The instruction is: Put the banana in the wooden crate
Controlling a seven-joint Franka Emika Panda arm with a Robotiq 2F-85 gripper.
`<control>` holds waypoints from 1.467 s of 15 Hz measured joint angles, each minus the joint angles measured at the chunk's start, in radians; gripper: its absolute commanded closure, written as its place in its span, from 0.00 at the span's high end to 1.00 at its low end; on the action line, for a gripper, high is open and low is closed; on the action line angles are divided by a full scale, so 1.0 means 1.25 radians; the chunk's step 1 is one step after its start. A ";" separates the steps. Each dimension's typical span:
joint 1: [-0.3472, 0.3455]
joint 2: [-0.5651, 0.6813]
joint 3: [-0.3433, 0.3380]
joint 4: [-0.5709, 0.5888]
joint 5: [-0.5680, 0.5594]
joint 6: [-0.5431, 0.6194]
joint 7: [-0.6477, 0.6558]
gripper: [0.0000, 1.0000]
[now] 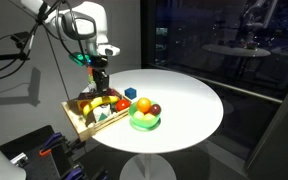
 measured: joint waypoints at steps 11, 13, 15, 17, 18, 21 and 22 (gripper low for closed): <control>-0.009 -0.029 -0.005 -0.010 -0.008 -0.002 0.000 1.00; -0.015 -0.035 -0.010 -0.008 -0.008 -0.016 0.000 1.00; -0.021 -0.042 -0.017 -0.004 -0.008 -0.042 0.000 1.00; -0.026 -0.052 -0.026 0.001 -0.008 -0.074 -0.001 1.00; -0.029 -0.058 -0.031 0.005 -0.008 -0.090 -0.003 1.00; -0.035 -0.082 -0.044 0.017 -0.008 -0.142 -0.015 1.00; -0.038 -0.092 -0.049 0.021 -0.008 -0.161 -0.020 1.00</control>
